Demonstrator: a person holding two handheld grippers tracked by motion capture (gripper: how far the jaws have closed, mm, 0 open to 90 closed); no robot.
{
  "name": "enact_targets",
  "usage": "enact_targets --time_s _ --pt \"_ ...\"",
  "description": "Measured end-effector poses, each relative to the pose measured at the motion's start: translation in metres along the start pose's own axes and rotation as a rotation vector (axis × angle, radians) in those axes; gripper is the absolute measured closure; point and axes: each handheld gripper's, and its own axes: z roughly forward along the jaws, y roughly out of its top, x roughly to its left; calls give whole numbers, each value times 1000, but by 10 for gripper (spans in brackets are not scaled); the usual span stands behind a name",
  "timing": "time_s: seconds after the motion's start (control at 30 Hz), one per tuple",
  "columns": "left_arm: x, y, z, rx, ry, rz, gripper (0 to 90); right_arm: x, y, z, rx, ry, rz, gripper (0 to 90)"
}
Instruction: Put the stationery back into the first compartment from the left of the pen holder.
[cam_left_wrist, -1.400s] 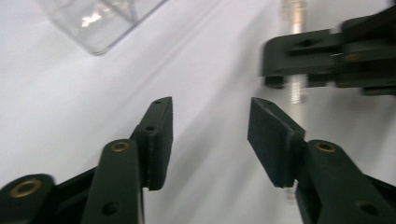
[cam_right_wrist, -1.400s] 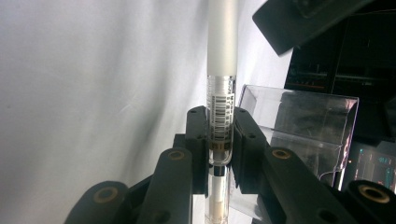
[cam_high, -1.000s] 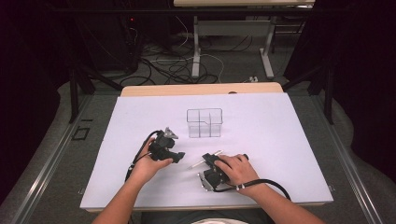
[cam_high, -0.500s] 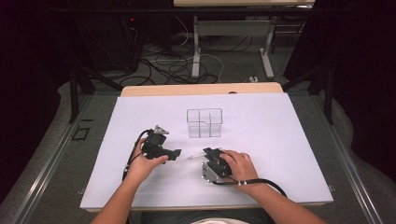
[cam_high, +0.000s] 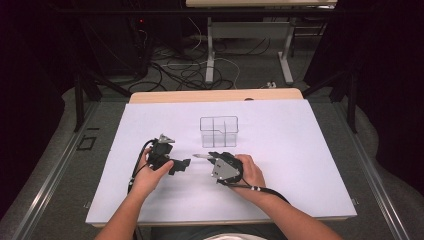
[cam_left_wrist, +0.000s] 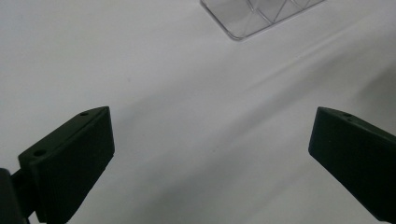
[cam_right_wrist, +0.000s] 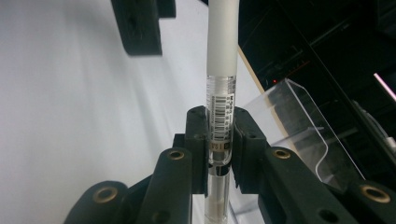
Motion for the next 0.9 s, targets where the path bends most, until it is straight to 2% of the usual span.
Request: enact_targets --time_s 0.1,0.23,0.47,0.63,0.73,0.8,0.83,0.9 --pt "3 -1 -2 -11 12 -29 3 -3 3 2 -35 7 73 789" --pt "7 -1 -4 -25 23 -58 3 -9 5 4 -74 32 207 789" --pt "9 -2 -4 -15 27 -60 3 -24 3 8 -118 36 379 789" --pt "8 -3 -3 -19 12 -59 3 -36 5 9 -151 49 499 790" --pt "7 -3 -3 -15 12 -53 3 -46 9 9 -169 50 566 789" --pt "7 -3 -3 -15 10 -55 3 -54 11 9 -185 44 580 789" --pt "7 -3 -2 -17 5 -56 3 -56 13 9 -183 43 605 790" --pt "7 -3 -2 -16 8 -57 3 -63 16 9 -188 41 613 789"
